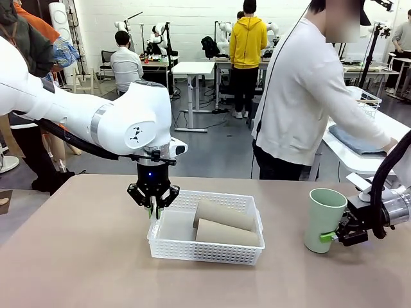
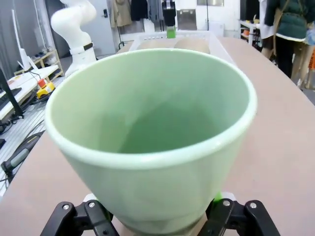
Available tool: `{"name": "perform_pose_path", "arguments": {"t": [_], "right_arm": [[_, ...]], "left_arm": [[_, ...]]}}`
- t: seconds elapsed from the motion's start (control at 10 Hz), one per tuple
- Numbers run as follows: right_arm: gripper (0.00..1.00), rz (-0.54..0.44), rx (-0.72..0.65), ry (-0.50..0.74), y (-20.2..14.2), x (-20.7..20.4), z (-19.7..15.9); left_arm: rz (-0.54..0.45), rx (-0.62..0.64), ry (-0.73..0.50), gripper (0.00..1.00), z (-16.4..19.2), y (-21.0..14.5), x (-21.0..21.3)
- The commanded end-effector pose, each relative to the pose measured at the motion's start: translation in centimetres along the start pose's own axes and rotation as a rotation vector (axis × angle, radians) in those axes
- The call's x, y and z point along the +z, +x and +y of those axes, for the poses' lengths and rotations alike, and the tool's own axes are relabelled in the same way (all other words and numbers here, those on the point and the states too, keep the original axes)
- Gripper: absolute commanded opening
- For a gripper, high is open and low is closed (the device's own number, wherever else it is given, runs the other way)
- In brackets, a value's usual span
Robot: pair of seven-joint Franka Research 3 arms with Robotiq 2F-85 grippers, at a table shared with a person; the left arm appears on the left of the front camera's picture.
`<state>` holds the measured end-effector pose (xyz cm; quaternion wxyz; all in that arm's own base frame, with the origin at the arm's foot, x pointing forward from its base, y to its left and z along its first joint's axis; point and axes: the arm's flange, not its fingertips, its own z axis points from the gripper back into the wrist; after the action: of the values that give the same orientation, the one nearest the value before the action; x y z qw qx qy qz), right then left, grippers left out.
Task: Clean and organize the cups into the basket.
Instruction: Pick up the Reusable plastic cup from the right side of the table and stack it inside the Organizing basket in the center of the table.
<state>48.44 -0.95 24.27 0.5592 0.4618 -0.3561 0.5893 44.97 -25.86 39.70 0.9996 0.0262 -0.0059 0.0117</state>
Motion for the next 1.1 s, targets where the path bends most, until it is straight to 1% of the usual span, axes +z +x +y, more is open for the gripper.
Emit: {"name": "perform_pose_path", "arguments": {"t": [0.0,0.1,0.2,0.3,0.4,0.5,0.6,0.7,0.8,0.9,1.0], "right_arm": [[0.36,-0.022,0.012,-0.001,0.0,0.4,-0.2],[0.0,-0.042,-0.072,-0.047,0.9,0.6,0.2],[0.0,-0.07,-0.109,-0.048,4.2,1.1,1.6],[0.0,-0.06,-0.111,-0.047,8.1,1.9,3.4],[0.0,-0.043,-0.118,-0.075,12.0,3.3,4.8],[0.0,-0.045,-0.156,-0.089,15.6,4.8,6.0],[0.0,-0.048,-0.153,-0.103,17.9,6.0,6.8],[0.0,-0.051,-0.156,-0.124,19.6,6.9,7.3],[0.0,-0.06,-0.164,-0.139,20.3,7.4,7.5],[0.0,-0.038,-0.133,-0.103,20.3,7.5,7.9],[0.0,-0.034,-0.136,-0.124,21.2,7.7,8.0]], "left_arm": [[-0.005,0.013,0.0,0.0,-0.2,-0.1,0.0],[-0.005,0.013,0.0,0.0,-0.2,-0.1,0.0],[-0.005,0.013,0.0,0.0,-0.2,-0.1,0.0],[-0.005,0.013,0.0,0.0,-0.2,-0.1,0.0],[-0.005,0.013,0.0,0.0,-0.2,-0.1,0.0],[-0.005,0.013,0.0,0.0,-0.2,-0.1,0.0],[-0.005,0.013,0.0,0.0,-0.2,-0.1,0.0],[-0.005,0.013,0.0,0.0,-0.2,-0.1,0.0],[-0.005,0.013,0.0,0.0,-0.2,-0.1,0.0],[-0.005,0.013,0.0,0.0,-0.2,-0.1,0.0],[-0.005,0.013,0.0,0.0,-0.2,-0.1,0.0]]}}
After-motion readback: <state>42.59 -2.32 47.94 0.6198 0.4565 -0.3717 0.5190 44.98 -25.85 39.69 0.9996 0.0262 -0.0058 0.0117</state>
